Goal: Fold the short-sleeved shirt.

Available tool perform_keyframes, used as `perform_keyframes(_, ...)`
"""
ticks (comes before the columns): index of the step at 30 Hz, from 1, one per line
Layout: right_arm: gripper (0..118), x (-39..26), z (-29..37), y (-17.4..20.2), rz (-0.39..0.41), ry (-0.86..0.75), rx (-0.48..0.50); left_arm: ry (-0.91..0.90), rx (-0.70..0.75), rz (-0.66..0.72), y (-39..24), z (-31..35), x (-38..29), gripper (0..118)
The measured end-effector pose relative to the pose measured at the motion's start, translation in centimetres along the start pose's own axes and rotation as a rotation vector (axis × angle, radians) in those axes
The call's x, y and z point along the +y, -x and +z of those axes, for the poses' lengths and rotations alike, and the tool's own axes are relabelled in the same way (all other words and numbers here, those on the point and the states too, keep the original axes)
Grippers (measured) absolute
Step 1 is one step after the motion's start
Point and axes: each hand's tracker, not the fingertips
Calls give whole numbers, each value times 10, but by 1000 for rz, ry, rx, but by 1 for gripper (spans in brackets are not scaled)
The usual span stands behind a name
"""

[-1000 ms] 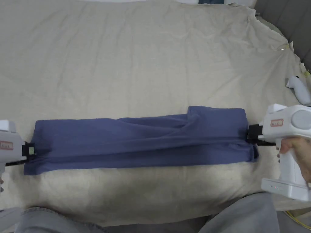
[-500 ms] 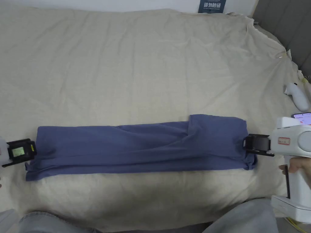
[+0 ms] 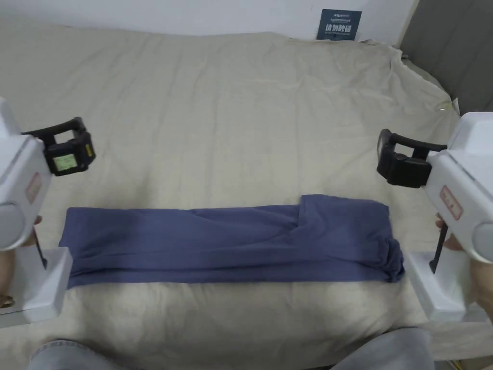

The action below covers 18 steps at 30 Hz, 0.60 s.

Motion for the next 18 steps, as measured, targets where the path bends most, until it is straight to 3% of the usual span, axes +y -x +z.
perform_keyframes(3, 112, -9, 4, 10, -31, 3, 20, 0, -44, -2, -11, 6, -9, 110)
perform_keyframes(6, 92, -13, 8, 18, -63, 28, 48, -12, -89, -4, -18, 12, -21, 57)
perform_keyframes(7, 74, -16, 10, 20, -67, 25, 51, -6, -94, -6, -20, 13, -24, 32)
perform_keyframes(10, 14, -22, 12, 26, -76, 35, 66, 2, -121, 10, -23, 16, -29, 0)
perform_keyframes(11, 3, -23, 13, 27, -75, 40, 59, 7, -121, 10, -24, 18, -29, 0)
perform_keyframes(12, 1, -24, 13, 28, -81, 46, 60, 8, -118, 5, -25, 19, -30, 0)
perform_keyframes(18, 0, -32, 11, 26, -86, 62, 91, 31, -147, -5, -26, 19, -36, 0)
